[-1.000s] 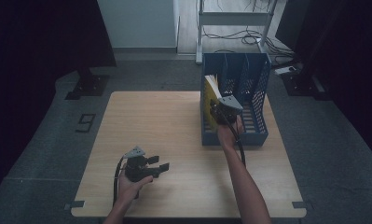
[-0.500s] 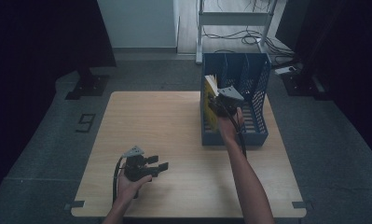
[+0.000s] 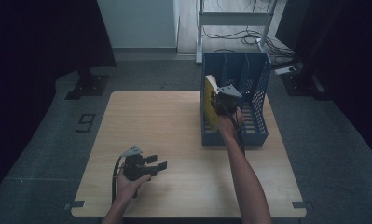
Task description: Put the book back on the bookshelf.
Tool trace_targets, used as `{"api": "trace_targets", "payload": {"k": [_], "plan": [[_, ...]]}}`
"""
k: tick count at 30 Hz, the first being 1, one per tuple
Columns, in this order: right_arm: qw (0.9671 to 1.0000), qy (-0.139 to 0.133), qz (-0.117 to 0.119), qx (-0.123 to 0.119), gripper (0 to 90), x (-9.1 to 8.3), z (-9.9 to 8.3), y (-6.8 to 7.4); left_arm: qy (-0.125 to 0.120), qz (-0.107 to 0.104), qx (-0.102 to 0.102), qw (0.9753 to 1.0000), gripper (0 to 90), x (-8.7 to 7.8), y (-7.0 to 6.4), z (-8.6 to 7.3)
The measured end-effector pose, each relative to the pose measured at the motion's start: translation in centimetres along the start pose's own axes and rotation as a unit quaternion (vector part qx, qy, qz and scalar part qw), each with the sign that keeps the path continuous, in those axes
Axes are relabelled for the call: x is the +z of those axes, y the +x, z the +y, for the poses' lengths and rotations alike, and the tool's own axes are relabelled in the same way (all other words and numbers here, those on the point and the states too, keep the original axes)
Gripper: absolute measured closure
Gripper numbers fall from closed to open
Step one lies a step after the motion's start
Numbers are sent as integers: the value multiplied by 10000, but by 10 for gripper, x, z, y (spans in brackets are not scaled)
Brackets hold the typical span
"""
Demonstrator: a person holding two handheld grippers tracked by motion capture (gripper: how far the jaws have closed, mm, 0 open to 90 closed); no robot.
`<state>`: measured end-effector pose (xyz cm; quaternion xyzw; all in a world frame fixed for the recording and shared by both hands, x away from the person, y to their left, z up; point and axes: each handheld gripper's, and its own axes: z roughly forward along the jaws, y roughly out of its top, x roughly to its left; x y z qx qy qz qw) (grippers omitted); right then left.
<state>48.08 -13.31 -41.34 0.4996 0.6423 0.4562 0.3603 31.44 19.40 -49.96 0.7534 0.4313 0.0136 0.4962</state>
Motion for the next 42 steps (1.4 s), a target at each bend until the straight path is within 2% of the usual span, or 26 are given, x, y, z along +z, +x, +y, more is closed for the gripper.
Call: {"api": "trace_targets", "payload": {"k": [6, 11, 20, 28, 35, 42], "plan": [[9999, 101, -76, 55, 745, 1, 3, 2, -10, 18, -64, 10000, 325, -1, 4, 0], [9997, 66, -158, 160, 745, 1, 4, 1, -7, 21, -87, 10000, 325, -1, 6, 0], [9996, -52, -229, 176, 745, 0, 8, -1, -4, 35, -137, 9999, 330, -1, 7, 0], [9993, -181, -273, 182, 745, 6, 11, 3, 16, 27, -134, 9999, 330, -1, 7, 0], [9988, -181, -328, 317, 745, 14, 13, 3, 7, 1, -127, 9999, 330, -2, 6, 0], [9982, -239, -489, 236, 745, 23, 15, 2, 9, -26, -142, 9999, 330, -2, 7, 0]]}}
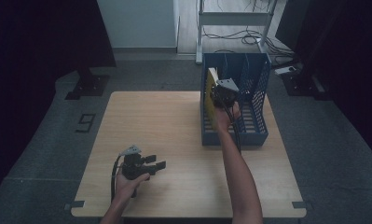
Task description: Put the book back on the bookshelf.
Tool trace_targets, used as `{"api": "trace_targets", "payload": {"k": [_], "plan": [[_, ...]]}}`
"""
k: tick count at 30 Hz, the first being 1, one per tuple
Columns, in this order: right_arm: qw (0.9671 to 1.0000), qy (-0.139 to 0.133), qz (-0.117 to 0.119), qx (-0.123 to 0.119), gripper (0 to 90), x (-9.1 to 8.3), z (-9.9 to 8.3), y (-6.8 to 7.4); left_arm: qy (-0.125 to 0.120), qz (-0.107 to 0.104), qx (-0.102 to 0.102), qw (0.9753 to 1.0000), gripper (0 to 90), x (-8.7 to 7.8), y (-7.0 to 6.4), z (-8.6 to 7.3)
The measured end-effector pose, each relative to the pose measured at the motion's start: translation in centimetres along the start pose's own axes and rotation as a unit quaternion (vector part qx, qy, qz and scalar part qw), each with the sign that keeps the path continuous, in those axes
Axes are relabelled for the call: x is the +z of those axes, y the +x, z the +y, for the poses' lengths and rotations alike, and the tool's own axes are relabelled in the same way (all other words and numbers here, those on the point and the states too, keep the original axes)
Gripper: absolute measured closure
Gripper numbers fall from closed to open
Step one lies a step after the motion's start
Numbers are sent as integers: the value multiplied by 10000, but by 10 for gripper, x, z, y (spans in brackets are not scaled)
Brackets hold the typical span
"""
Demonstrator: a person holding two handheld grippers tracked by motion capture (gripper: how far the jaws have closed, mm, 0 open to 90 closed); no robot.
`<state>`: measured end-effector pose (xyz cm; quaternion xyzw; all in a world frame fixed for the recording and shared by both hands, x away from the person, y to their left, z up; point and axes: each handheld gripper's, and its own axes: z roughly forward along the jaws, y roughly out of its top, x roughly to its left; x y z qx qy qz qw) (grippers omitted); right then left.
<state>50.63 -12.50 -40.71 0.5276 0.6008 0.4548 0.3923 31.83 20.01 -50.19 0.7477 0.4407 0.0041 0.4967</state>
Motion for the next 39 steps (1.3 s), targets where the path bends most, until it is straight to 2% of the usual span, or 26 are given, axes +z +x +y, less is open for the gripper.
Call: {"api": "trace_targets", "payload": {"k": [7, 12, 21, 28, 30, 32, 34, 35, 39], "plan": [[9998, -138, 75, 79, 745, 12, -5, 1, -14, 14, -52, 10000, 330, -1, 3, 0], [9998, -124, 52, 166, 745, 20, -8, 0, 3, 26, -61, 10000, 330, 0, 5, -1], [9997, -177, 100, 142, 745, 27, -6, 1, 33, 74, -66, 9999, 330, 1, 8, -1], [9996, -200, 208, -71, 741, 29, -7, 8, 16, 84, -82, 9999, 330, 0, 8, -1], [9994, -215, 251, -62, 734, 29, -9, 8, 19, 79, -80, 9999, 330, 0, 8, -2], [9986, -229, 465, -44, 693, 28, -10, 5, 32, 74, -52, 10000, 330, 0, 7, -2], [9985, -209, 487, -107, 676, 28, -9, 5, 33, 76, -52, 10000, 330, 0, 7, -2], [9984, -143, 510, -202, 638, 26, -10, 4, 32, 74, -54, 10000, 330, 0, 6, -2], [9983, -119, 507, -244, 610, 23, -11, 1, 29, 81, -41, 10000, 330, 0, 6, -2]]}}
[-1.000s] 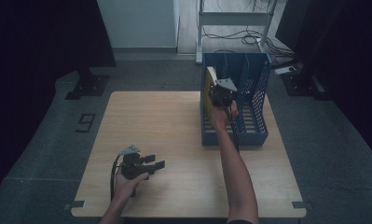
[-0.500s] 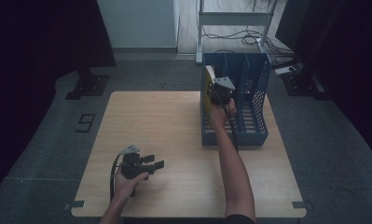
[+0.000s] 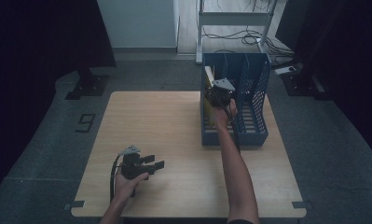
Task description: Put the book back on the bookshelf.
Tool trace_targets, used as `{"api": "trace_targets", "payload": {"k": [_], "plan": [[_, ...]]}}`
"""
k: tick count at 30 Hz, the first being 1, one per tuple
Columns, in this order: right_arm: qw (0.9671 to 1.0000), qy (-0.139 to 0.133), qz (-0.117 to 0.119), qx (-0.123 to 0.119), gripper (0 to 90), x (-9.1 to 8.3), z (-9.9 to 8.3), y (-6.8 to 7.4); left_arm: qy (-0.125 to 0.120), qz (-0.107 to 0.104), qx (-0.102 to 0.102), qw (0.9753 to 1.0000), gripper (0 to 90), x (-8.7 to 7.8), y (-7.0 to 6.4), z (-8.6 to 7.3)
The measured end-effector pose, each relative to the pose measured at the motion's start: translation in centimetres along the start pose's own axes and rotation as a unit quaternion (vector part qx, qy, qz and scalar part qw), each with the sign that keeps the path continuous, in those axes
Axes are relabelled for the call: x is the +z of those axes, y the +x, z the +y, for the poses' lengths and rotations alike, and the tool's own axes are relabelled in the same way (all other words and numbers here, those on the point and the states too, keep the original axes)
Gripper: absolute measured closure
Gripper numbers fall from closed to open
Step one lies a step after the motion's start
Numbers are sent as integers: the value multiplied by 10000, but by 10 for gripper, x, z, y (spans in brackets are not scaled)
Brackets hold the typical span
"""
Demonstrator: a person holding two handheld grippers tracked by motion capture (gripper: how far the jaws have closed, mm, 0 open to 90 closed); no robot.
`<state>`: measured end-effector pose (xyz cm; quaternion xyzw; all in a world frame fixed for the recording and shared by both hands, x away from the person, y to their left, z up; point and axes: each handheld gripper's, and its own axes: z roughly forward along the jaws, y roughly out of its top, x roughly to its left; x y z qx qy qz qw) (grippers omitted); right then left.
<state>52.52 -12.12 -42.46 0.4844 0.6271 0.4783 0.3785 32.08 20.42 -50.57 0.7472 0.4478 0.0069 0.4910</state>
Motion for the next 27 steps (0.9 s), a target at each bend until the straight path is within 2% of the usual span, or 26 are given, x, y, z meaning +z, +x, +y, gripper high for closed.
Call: {"api": "trace_targets", "payload": {"k": [3, 6, 12, 27], "plan": [[9999, 59, 118, 9, 568, -4, -4, -3, 11, 8, 5, 10000, 330, 1, 0, 0], [9999, 26, 125, -11, 548, -6, -6, -4, 45, 4, 21, 10000, 330, 2, 0, 0], [9997, -55, 202, 95, 532, -16, -9, -10, 67, 4, 24, 10000, 330, 4, -1, -1], [9993, -117, 340, 61, 482, -35, -8, -14, 89, 5, 62, 9999, 330, 4, -3, -1]]}}
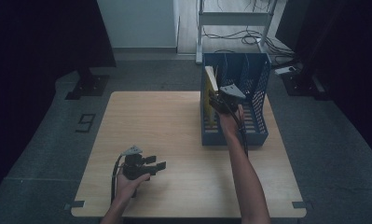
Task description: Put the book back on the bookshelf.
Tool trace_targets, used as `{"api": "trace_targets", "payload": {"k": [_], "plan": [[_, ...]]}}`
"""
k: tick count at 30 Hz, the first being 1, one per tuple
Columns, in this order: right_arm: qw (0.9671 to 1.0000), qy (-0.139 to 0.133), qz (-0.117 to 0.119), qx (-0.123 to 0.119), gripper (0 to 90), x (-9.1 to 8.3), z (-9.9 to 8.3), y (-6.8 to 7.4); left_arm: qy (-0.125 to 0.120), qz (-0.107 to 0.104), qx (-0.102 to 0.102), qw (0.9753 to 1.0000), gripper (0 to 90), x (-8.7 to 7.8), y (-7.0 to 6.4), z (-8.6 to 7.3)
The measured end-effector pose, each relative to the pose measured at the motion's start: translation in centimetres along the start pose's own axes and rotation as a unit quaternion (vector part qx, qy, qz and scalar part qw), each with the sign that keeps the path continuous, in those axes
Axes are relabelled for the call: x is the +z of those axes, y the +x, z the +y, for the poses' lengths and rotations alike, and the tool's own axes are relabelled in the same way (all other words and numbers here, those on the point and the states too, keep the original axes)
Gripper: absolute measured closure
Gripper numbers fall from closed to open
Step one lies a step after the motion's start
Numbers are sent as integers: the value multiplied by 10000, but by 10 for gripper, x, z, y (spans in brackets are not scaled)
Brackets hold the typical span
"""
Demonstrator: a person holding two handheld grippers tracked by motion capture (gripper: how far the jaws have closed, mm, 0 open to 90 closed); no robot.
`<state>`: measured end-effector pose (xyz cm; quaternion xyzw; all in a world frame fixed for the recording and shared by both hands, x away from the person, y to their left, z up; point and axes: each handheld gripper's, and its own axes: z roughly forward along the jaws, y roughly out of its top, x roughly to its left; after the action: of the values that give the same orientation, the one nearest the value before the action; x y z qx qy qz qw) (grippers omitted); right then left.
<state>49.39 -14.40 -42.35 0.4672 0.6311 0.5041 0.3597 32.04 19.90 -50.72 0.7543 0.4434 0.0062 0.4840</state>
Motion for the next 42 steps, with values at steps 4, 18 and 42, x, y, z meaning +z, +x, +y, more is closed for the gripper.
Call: {"api": "trace_targets", "payload": {"k": [4, 18, 42], "plan": [[9998, -112, 122, 74, 480, -7, 0, 2, -17, 6, -10, 10000, 330, -1, 0, 0], [9993, -87, 322, 160, 451, -21, -7, 6, 36, 9, 0, 10000, 328, 1, -1, -1], [9953, 75, 961, 91, 427, -102, -45, 3, 53, 92, -8, 9999, 327, 2, 1, -2]]}}
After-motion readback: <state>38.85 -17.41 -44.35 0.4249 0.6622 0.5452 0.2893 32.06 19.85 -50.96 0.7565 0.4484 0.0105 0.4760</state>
